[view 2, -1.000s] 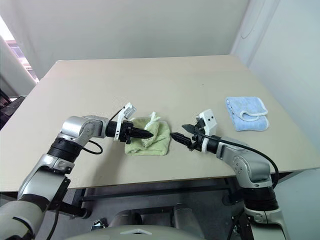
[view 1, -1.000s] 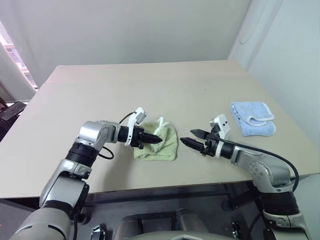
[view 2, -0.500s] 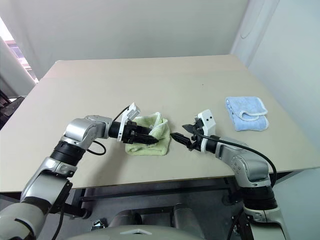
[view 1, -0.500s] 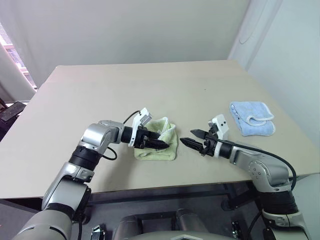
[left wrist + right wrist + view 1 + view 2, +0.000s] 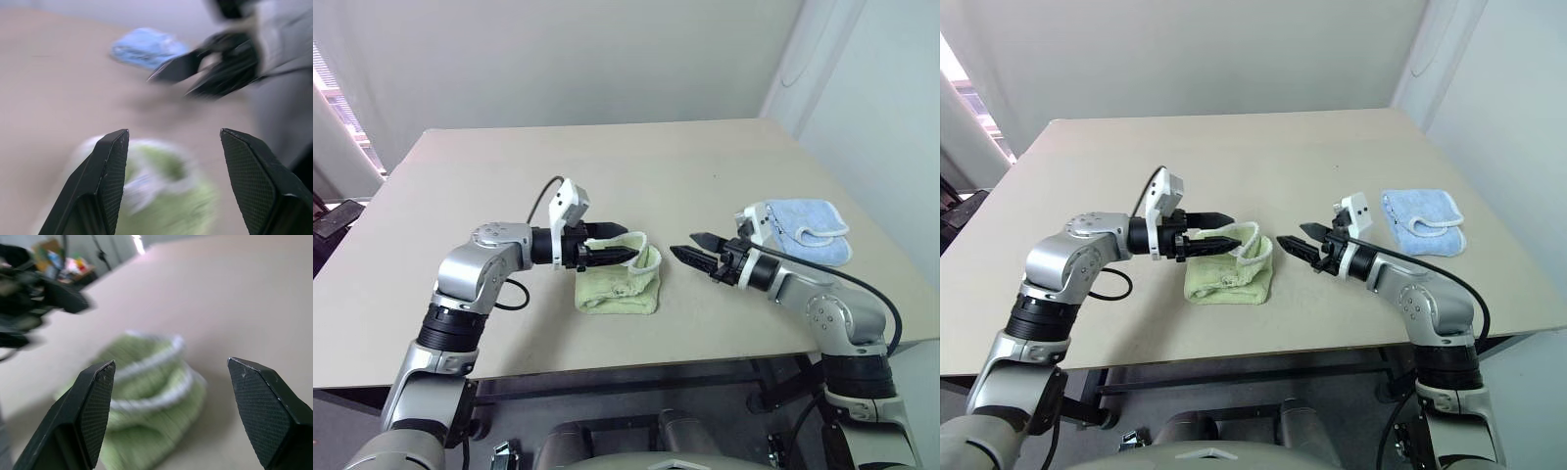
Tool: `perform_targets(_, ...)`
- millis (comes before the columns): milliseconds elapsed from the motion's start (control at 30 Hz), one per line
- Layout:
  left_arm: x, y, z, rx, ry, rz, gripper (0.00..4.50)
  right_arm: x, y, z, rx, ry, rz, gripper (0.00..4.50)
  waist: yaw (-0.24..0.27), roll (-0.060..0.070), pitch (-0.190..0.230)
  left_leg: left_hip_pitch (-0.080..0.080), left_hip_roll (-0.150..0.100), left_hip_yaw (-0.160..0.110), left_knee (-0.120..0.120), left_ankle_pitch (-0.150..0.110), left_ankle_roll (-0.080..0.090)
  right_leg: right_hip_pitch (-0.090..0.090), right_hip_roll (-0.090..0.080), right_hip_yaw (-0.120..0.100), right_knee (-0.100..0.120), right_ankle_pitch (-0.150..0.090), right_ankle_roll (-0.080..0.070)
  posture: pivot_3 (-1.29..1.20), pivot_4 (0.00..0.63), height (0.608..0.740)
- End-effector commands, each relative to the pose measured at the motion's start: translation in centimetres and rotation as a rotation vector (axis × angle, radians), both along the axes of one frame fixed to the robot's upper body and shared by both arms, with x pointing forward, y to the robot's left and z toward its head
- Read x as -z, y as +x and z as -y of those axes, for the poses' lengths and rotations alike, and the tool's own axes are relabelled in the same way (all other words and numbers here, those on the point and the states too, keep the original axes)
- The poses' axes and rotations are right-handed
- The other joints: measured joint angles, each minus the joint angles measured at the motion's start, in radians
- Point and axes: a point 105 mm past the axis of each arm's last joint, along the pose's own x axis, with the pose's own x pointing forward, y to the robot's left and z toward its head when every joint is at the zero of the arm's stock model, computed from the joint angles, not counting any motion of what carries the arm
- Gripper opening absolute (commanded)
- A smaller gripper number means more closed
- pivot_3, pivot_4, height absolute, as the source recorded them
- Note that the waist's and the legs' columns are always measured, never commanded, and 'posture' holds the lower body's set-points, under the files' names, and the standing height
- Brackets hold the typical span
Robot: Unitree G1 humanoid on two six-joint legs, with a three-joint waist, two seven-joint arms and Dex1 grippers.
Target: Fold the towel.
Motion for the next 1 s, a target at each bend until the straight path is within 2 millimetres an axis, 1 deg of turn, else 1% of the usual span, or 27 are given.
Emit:
perform_targets(33,0.0,1.9,-2.5,-0.132,0.045,0.088,3.18,-2.0,0.2,-2.2,-0.090,0.020,0.070,3.44,0.001,0.000,0.000,0.000,0.000,0.000,0.000,0.000,0.000,0.000,0.000,0.000,0.000,0.000,0.000,0.00,0.000,0.729)
perform_targets(100,0.8,2.3,-2.9,-0.158,0.063,0.109,3.18,-2.0,0.5,-3.8,-0.135,-0.006,0.088,2.92,0.001,0.000,0.000,0.000,0.000,0.000,0.000,0.000,0.000,0.000,0.000,0.000,0.000,0.000,0.000,0.00,0.000,0.729)
perform_targets(133,1.2,2.3,-2.9,-0.153,0.075,0.130,2.78,-1.9,0.6,-4.5,-0.155,-0.017,0.091,2.50,0.000,0.000,0.000,0.000,0.000,0.000,0.000,0.000,0.000,0.000,0.000,0.000,0.000,0.000,0.000,0.00,0.000,0.729)
perform_targets(200,1.8,2.1,-2.6,-0.135,0.089,0.160,2.28,-1.6,0.7,-5.8,-0.205,-0.041,0.094,1.85,0.001,0.000,0.000,0.000,0.000,0.000,0.000,0.000,0.000,0.000,0.000,0.000,0.000,0.000,0.000,0.00,0.000,0.729)
perform_targets(233,2.2,2.2,-2.2,-0.136,0.084,0.173,1.89,-1.2,0.6,-6.5,-0.235,-0.066,0.096,1.45,0.004,0.000,0.000,-0.001,0.000,0.001,0.000,0.000,0.000,0.000,0.000,0.001,0.000,0.000,0.000,0.00,0.000,0.729)
perform_targets(267,2.4,2.3,-1.9,-0.134,0.073,0.181,1.58,-0.8,0.6,-7.1,-0.255,-0.086,0.099,1.15,0.008,0.000,0.000,-0.001,0.000,0.000,0.000,0.000,0.000,0.000,-0.001,0.000,0.000,0.001,0.001,0.00,0.000,0.729)
perform_targets(300,2.5,2.2,-1.5,-0.126,0.065,0.187,1.14,-0.5,0.7,-7.4,-0.264,-0.096,0.100,0.68,0.012,0.000,0.000,-0.002,-0.001,0.000,0.000,0.000,0.000,0.000,-0.001,0.000,0.000,0.001,0.002,0.00,0.000,0.729)
perform_targets(333,2.8,2.0,-1.0,-0.107,0.063,0.194,0.79,-0.1,0.9,-7.7,-0.270,-0.103,0.094,0.36,0.014,0.000,0.000,-0.002,-0.001,0.000,0.001,0.000,0.000,0.000,-0.001,0.000,-0.001,0.002,0.002,0.00,0.000,0.729)
perform_targets(367,3.2,1.6,-0.4,-0.075,0.061,0.195,0.43,0.5,1.1,-8.0,-0.273,-0.119,0.081,0.34,0.016,0.000,0.000,-0.002,-0.001,0.001,0.001,0.000,0.000,0.000,-0.001,0.000,-0.001,0.002,0.003,0.00,0.000,0.729)
perform_targets(400,3.8,1.1,0.2,-0.041,0.067,0.187,0.01,1.7,1.5,-8.0,-0.264,-0.173,0.066,0.34,0.016,0.000,0.000,-0.002,-0.001,0.001,0.001,0.000,0.000,0.000,-0.001,0.001,-0.001,0.002,0.003,0.00,0.000,0.729)
perform_targets(500,5.3,0.2,1.1,0.010,0.070,0.164,0.01,4.2,1.6,-7.4,-0.263,-0.250,0.024,0.34,0.016,0.000,0.000,-0.001,-0.001,0.001,0.001,0.000,0.000,0.000,-0.001,0.001,0.000,0.002,0.003,0.00,0.000,0.729)
perform_targets(667,8.2,-0.8,1.5,0.054,0.090,0.095,0.01,7.1,0.8,-5.7,-0.266,-0.359,-0.039,0.34,0.023,0.000,0.000,-0.002,-0.001,0.001,0.001,0.000,0.000,-0.001,0.000,0.001,0.000,0.002,0.002,0.00,0.000,0.729)
perform_targets(800,9.5,-1.3,1.7,0.090,0.099,0.065,0.01,8.3,0.5,-5.4,-0.251,-0.398,-0.061,0.34,0.024,0.001,-0.001,-0.001,-0.001,0.001,0.002,0.000,0.000,0.000,0.000,0.001,0.001,0.001,0.001,0.00,0.000,0.729)
perform_targets(900,10.8,-1.0,1.6,0.084,0.145,0.037,0.01,9.0,-0.3,-5.6,-0.272,-0.417,-0.078,0.34,0.024,0.000,-0.002,0.001,0.000,0.001,0.002,0.000,0.000,0.001,0.000,0.001,0.002,0.001,0.000,0.00,0.000,0.729)
perform_targets(933,11.1,-0.9,1.5,0.082,0.158,0.035,0.01,9.3,-0.4,-5.5,-0.276,-0.432,-0.085,0.34,0.024,0.000,-0.002,0.001,0.000,0.001,0.002,0.000,0.000,0.001,0.000,0.001,0.002,0.000,0.000,0.00,0.000,0.729)
perform_targets(1000,11.1,-0.7,1.2,0.070,0.142,0.017,0.01,9.9,-0.7,-4.9,-0.282,-0.480,-0.096,0.34,0.024,0.000,-0.003,0.002,-0.001,0.001,0.003,0.000,0.000,0.002,0.000,0.001,0.002,0.000,0.000,0.00,0.000,0.729)
